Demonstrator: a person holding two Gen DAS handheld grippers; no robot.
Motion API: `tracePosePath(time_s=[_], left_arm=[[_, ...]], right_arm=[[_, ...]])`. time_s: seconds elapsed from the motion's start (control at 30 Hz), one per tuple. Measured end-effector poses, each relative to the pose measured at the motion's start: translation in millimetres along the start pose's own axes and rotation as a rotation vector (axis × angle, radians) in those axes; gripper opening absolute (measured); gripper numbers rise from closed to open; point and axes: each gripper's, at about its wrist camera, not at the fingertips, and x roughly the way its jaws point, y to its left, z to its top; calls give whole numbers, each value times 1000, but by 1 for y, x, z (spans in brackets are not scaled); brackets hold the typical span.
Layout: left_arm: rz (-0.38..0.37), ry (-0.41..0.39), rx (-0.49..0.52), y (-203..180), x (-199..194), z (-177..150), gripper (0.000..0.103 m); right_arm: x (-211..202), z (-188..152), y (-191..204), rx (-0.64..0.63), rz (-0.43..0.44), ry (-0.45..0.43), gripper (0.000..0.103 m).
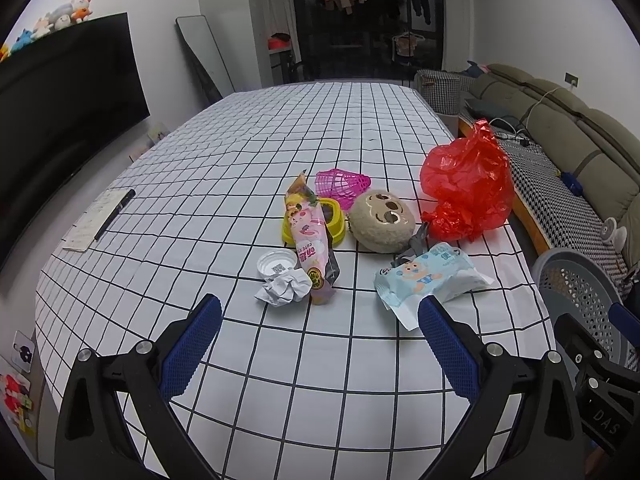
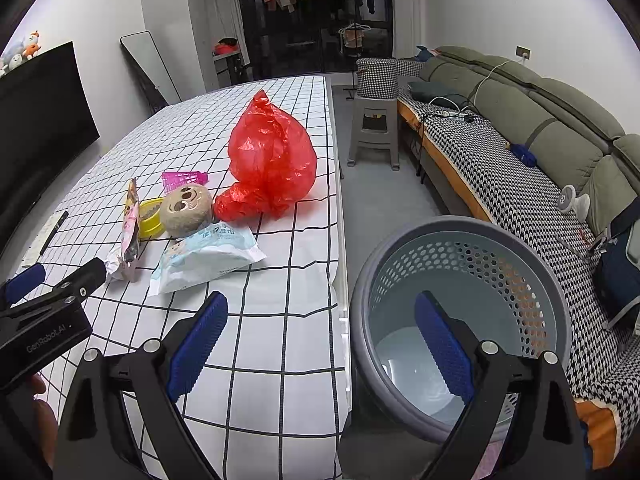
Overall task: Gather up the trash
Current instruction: 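Reach the right gripper to the light-blue wet-wipes pack and grasp it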
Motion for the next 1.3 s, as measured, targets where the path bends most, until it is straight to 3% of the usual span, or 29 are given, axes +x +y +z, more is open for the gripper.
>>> tracePosePath(time_s=[0.6, 1.07, 1.3], left_arm=[[38, 20, -38, 26, 15, 2, 97], [114, 58, -93, 76, 42, 4, 97], [90, 55, -122, 87, 45, 9, 97]], right_arm=[[26, 3, 18, -29, 32, 58, 90], [73, 18, 87, -101, 121, 131, 90], [92, 27, 113, -121, 76, 156, 90]])
